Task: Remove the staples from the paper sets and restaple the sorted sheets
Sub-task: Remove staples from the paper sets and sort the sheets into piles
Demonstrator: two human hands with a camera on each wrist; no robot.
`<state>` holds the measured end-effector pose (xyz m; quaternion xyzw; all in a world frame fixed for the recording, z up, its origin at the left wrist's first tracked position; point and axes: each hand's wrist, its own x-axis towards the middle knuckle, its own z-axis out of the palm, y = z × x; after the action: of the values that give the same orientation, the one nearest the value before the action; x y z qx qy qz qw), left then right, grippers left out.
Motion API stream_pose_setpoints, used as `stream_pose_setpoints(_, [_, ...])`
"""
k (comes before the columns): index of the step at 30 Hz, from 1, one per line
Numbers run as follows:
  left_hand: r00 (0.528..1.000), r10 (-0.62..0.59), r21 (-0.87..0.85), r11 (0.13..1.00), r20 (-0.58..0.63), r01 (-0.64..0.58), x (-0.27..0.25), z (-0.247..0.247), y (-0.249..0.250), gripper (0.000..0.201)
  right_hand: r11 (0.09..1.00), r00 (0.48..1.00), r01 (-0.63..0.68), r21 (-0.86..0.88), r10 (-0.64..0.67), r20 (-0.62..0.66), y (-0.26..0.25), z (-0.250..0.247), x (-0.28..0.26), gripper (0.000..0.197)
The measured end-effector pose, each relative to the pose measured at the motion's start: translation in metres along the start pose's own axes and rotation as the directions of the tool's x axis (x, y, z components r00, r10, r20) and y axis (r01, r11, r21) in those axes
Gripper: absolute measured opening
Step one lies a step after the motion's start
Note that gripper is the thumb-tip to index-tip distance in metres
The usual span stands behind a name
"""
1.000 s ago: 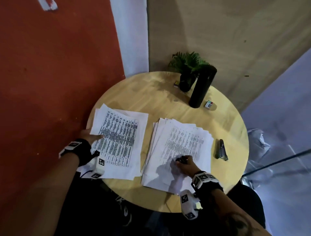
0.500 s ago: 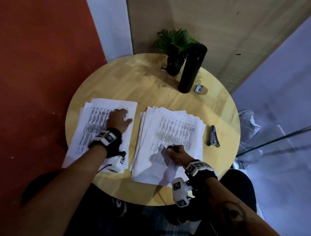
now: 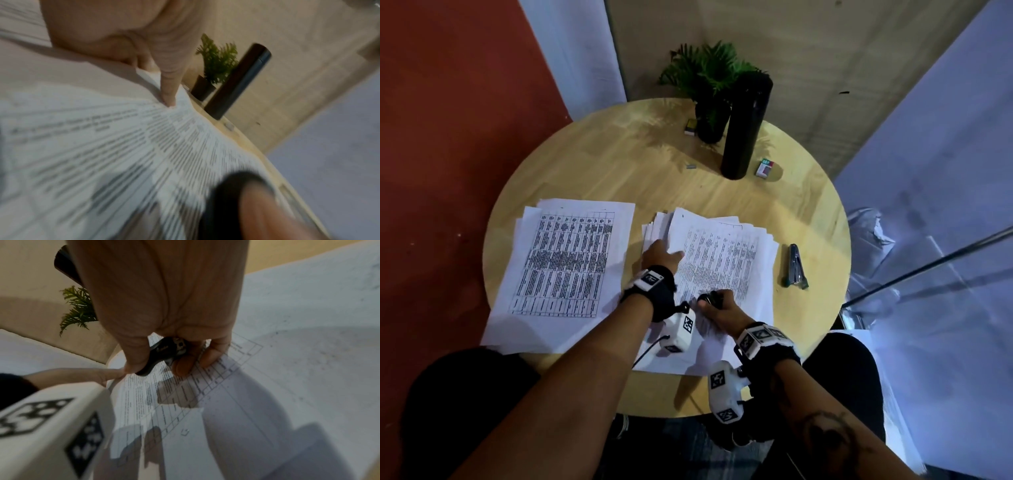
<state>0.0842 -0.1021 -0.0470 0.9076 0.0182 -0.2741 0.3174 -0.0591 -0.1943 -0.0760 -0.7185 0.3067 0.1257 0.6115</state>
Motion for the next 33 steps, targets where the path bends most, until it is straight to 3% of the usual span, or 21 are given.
stream_pose_setpoints(3, [0.977, -0.069, 0.008, 0.998, 0.203, 0.069, 0.009, -0.013, -0.008, 0.072, 1.0, 1.0, 0.024, 0.004, -0.024, 0.002, 0.002, -0.001, 0.002, 0.043])
stream_pose_setpoints(6, [0.959, -0.07, 0.003, 0.997, 0.274, 0.071, 0.009, -0.019, -0.018, 0.082, 1.0, 1.0, 0.018, 0.021, -0.018, 0.004, 0.001, -0.001, 0.001, 0.039])
stream_pose_setpoints(10, [0.987, 0.088, -0.097, 0.992, 0.138, -0.075, -0.003, -0.019, -0.026, 0.071, 0.994, 1.0, 0.026, 0.104, -0.026, 0.0, -0.005, -0.011, -0.004, 0.023])
stream_pose_setpoints(13, [0.969, 0.245, -0.198, 0.951, 0.013, -0.238, -0.018, -0.029, -0.027, 0.032, 0.966, 0.993, 0.077, 0.247, -0.051, -0.109, -0.026, -0.034, -0.02, 0.022])
stream_pose_setpoints(14, [0.957, 0.287, -0.235, 0.929, -0.034, -0.286, -0.025, -0.033, -0.027, 0.025, 0.95, 0.985, 0.121, 0.288, -0.078, -0.157, -0.037, -0.045, -0.025, 0.023])
stream_pose_setpoints(17, [0.938, 0.323, -0.384, 0.856, -0.126, -0.346, -0.042, -0.051, -0.025, 0.04, 0.909, 0.929, 0.32, 0.266, -0.247, -0.274, -0.071, -0.078, -0.037, 0.029])
stream_pose_setpoints(19, [0.937, 0.328, -0.502, 0.794, -0.119, -0.342, -0.052, -0.064, -0.019, 0.018, 0.882, 0.891, 0.412, 0.229, -0.338, -0.303, -0.096, -0.095, -0.043, 0.033])
stream_pose_setpoints(21, [0.93, 0.355, -0.584, 0.737, -0.096, -0.342, -0.062, -0.076, -0.012, 0.01, 0.841, 0.896, 0.431, 0.326, -0.354, -0.268, -0.12, -0.107, -0.056, 0.043])
stream_pose_setpoints(24, [0.91, 0.411, -0.686, 0.647, -0.052, -0.331, -0.078, -0.09, 0.0, 0.015, 0.727, 0.899, 0.394, 0.563, -0.433, -0.07, -0.144, -0.116, -0.076, 0.082])
stream_pose_setpoints(25, [0.903, 0.426, -0.69, 0.64, -0.05, -0.34, -0.082, -0.094, 0.002, 0.016, 0.705, 0.887, 0.385, 0.596, -0.46, -0.029, -0.148, -0.117, -0.08, 0.087])
stream_pose_setpoints(31, [0.908, 0.394, -0.671, 0.637, -0.141, -0.38, -0.094, -0.109, -0.006, 0.028, 0.664, 0.871, 0.386, 0.641, -0.491, -0.015, -0.157, -0.111, -0.098, 0.092])
stream_pose_setpoints(33, [0.908, 0.391, -0.633, 0.667, -0.153, -0.393, -0.1, -0.114, -0.012, 0.023, 0.649, 0.864, 0.392, 0.652, -0.504, -0.017, -0.16, -0.108, -0.105, 0.092])
